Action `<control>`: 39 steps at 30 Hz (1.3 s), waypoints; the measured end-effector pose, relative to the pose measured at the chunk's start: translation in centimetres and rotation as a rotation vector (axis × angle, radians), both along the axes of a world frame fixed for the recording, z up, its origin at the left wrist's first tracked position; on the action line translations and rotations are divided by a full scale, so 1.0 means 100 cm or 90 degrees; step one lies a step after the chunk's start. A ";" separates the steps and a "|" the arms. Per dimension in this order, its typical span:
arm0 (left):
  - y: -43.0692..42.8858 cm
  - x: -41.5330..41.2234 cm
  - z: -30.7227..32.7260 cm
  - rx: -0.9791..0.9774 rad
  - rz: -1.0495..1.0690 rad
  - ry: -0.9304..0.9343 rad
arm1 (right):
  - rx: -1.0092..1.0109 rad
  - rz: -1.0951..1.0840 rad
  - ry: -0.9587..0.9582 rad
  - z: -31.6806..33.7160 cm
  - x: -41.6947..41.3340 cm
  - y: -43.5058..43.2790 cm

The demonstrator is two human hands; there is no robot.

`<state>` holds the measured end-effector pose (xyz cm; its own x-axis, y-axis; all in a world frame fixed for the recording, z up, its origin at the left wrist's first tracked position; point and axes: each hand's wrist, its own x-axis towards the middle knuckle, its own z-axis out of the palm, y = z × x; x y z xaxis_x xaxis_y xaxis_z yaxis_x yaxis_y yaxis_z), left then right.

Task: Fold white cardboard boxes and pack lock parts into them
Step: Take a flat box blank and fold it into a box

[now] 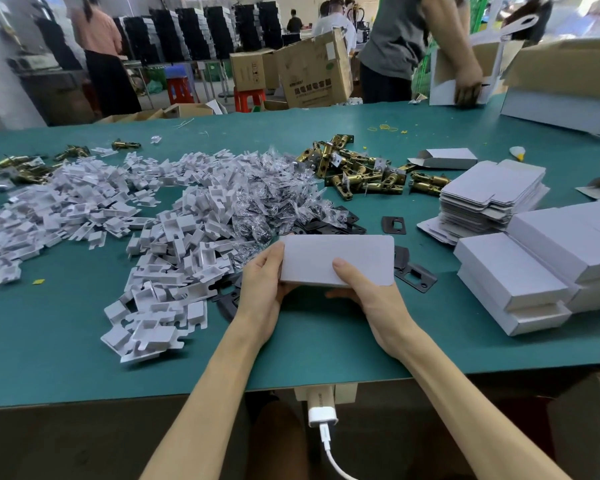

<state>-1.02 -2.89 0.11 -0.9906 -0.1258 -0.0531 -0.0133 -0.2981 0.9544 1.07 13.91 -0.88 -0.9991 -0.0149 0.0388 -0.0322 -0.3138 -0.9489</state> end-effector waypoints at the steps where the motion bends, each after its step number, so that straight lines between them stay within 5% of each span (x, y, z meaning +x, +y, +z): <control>1: 0.000 0.000 -0.001 -0.009 0.000 0.006 | -0.003 -0.003 0.000 0.000 0.000 0.000; 18: 0.003 -0.001 -0.008 -0.162 -0.011 0.058 | -0.001 -0.020 -0.013 -0.002 -0.001 -0.001; 39: 0.000 -0.005 -0.013 -0.134 -0.068 0.084 | 0.067 0.003 0.021 0.005 0.006 -0.005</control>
<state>-1.50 -2.87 -1.15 -0.9955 -0.0155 0.0932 0.0943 -0.0969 0.9908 1.69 13.42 -0.39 -0.9973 -0.0251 0.0696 -0.0627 -0.2131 -0.9750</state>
